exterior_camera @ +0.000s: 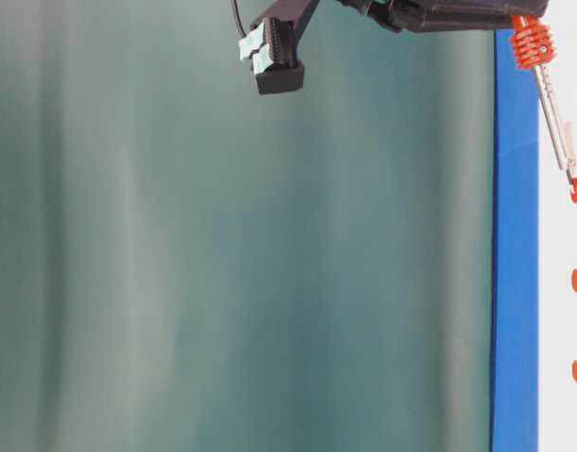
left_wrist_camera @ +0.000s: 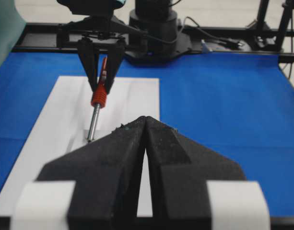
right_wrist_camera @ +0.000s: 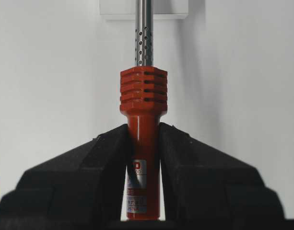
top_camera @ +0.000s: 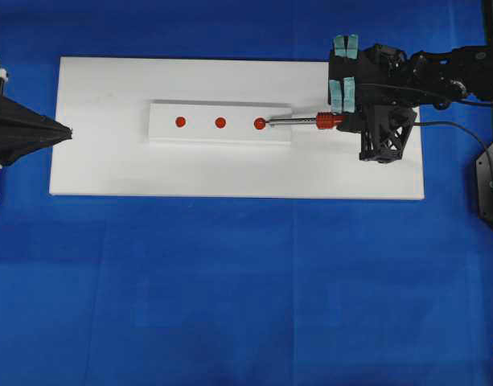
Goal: Touch the tip of the soldering iron to the mark.
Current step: 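Hold the iron tip on the right red dot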
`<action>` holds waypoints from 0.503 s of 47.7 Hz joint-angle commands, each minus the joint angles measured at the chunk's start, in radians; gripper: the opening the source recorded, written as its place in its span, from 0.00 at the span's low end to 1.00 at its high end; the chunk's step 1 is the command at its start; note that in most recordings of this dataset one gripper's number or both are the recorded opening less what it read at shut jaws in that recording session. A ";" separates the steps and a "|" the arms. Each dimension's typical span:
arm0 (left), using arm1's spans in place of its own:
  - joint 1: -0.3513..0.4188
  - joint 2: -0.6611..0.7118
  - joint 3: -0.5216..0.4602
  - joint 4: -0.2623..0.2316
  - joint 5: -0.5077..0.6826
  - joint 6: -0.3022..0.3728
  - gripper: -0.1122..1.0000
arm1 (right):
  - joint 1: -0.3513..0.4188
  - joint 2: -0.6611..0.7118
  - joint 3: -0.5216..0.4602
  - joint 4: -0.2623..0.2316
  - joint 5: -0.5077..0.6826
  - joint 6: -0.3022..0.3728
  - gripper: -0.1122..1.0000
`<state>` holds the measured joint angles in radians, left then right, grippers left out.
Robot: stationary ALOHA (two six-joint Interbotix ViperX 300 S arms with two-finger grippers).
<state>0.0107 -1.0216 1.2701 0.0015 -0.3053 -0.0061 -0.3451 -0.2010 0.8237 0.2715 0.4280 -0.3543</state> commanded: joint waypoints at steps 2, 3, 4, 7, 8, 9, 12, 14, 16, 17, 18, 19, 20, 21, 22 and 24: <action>0.002 0.008 -0.012 0.002 -0.011 -0.002 0.10 | 0.003 -0.008 -0.009 0.002 -0.008 -0.002 0.16; 0.002 0.009 -0.014 0.000 -0.011 -0.002 0.10 | 0.003 -0.008 -0.011 0.002 -0.008 0.000 0.16; 0.002 0.009 -0.012 0.002 -0.011 -0.002 0.10 | 0.003 -0.008 -0.009 0.002 -0.008 -0.002 0.16; 0.002 0.009 -0.012 0.002 -0.011 -0.002 0.10 | 0.003 -0.006 -0.009 0.003 -0.008 0.000 0.16; 0.002 0.009 -0.012 0.002 -0.011 -0.002 0.10 | 0.003 -0.008 -0.009 0.003 -0.008 0.000 0.16; 0.000 0.009 -0.012 0.002 -0.011 -0.002 0.10 | 0.003 -0.008 -0.009 0.003 -0.008 0.000 0.16; 0.002 0.008 -0.014 0.002 -0.011 -0.002 0.10 | 0.003 -0.006 -0.009 0.003 -0.008 0.000 0.16; 0.002 0.009 -0.012 0.002 -0.011 -0.002 0.10 | 0.005 -0.005 -0.009 0.005 -0.008 0.000 0.16; 0.000 0.009 -0.012 0.002 -0.011 -0.002 0.10 | 0.006 -0.003 -0.011 0.005 -0.009 0.000 0.16; 0.002 0.009 -0.012 0.002 -0.011 -0.002 0.10 | 0.006 -0.003 -0.011 0.005 -0.008 0.000 0.16; 0.002 0.009 -0.012 0.002 -0.011 -0.002 0.10 | 0.008 -0.002 -0.011 0.005 -0.008 0.000 0.16; 0.000 0.009 -0.012 0.002 -0.011 -0.002 0.10 | 0.008 0.000 -0.012 0.005 -0.008 0.000 0.16; 0.002 0.009 -0.012 0.002 -0.011 -0.002 0.10 | 0.008 0.000 -0.012 0.005 -0.008 0.000 0.16; 0.002 0.008 -0.012 0.002 -0.011 -0.002 0.10 | 0.009 0.000 -0.012 0.005 -0.008 0.000 0.16; 0.000 0.009 -0.012 0.002 -0.011 -0.002 0.10 | 0.009 0.000 -0.012 0.005 -0.008 0.000 0.16; 0.000 0.008 -0.014 0.002 -0.011 -0.002 0.10 | 0.009 0.002 -0.015 0.005 -0.008 0.000 0.16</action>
